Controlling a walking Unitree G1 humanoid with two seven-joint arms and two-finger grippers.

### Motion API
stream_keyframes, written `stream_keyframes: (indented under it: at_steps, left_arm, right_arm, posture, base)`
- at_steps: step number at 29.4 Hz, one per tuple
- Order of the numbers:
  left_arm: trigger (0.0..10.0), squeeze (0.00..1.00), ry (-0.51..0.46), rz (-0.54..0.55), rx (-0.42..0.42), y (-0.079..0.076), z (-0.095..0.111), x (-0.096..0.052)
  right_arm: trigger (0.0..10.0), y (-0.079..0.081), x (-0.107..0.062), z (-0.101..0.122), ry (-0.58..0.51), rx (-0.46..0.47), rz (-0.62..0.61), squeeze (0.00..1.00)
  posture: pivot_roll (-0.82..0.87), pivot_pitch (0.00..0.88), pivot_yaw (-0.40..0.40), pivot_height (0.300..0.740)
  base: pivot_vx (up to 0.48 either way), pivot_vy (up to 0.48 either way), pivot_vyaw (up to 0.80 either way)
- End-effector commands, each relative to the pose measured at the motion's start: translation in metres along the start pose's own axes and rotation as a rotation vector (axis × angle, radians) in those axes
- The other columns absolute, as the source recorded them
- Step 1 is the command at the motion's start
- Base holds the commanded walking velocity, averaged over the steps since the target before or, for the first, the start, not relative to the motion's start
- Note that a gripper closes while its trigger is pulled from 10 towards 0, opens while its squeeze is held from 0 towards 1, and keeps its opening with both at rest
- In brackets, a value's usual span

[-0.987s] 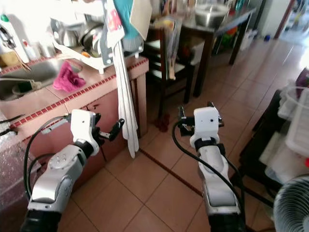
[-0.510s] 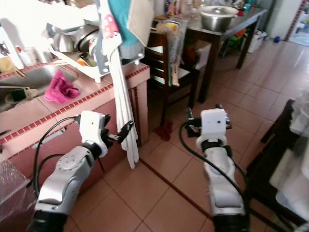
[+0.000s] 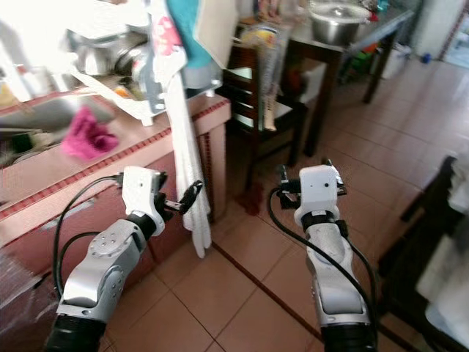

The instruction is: Kitchen organization

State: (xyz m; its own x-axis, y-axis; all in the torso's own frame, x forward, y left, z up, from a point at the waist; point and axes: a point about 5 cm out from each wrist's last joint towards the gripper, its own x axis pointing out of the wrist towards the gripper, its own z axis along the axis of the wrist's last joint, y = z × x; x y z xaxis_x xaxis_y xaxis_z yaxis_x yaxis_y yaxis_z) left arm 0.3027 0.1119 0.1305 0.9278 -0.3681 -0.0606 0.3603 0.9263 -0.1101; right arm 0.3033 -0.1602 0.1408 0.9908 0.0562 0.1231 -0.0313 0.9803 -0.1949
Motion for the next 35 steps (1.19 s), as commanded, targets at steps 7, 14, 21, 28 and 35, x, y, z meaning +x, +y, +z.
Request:
stream_keyframes:
  at_steps: [7,14,21,28,35]
  left_arm:
    - [10.0,0.0,0.006,0.01,0.007,0.0,-0.002,0.0]
    - [10.0,0.0,0.008,0.011,0.006,0.0,-0.002,0.001]
    - [10.0,0.0,0.015,0.037,-0.019,0.004,-0.004,0.001]
    - [10.0,0.0,0.007,0.099,0.014,0.013,-0.005,0.003]
    - [10.0,0.0,-0.023,0.195,0.062,0.025,-0.005,0.002]
  right_arm:
    - [10.0,-0.001,0.001,0.004,-0.012,0.006,-0.006,0.0]
    - [10.0,-0.002,0.0,0.003,-0.009,0.004,-0.007,0.0]
    - [10.0,-0.002,0.0,0.001,-0.003,0.004,-0.007,0.0]
    - [10.0,-0.002,-0.001,0.0,0.003,0.006,-0.006,0.0]
    - [10.0,-0.003,0.0,0.0,0.0,0.005,-0.009,0.0]
  posture:
    - [0.04,0.0,0.014,0.74]
    - [0.04,0.0,0.014,0.74]
    - [0.04,0.0,0.016,0.74]
    - [0.04,0.0,0.015,0.74]
    - [0.04,0.0,0.014,0.74]
  base:
    - [0.0,-0.327,0.42]
    - [0.0,-0.348,0.0]
    - [0.0,-0.11,0.0]
    - [0.0,0.0,0.0]
    - [0.0,0.0,0.0]
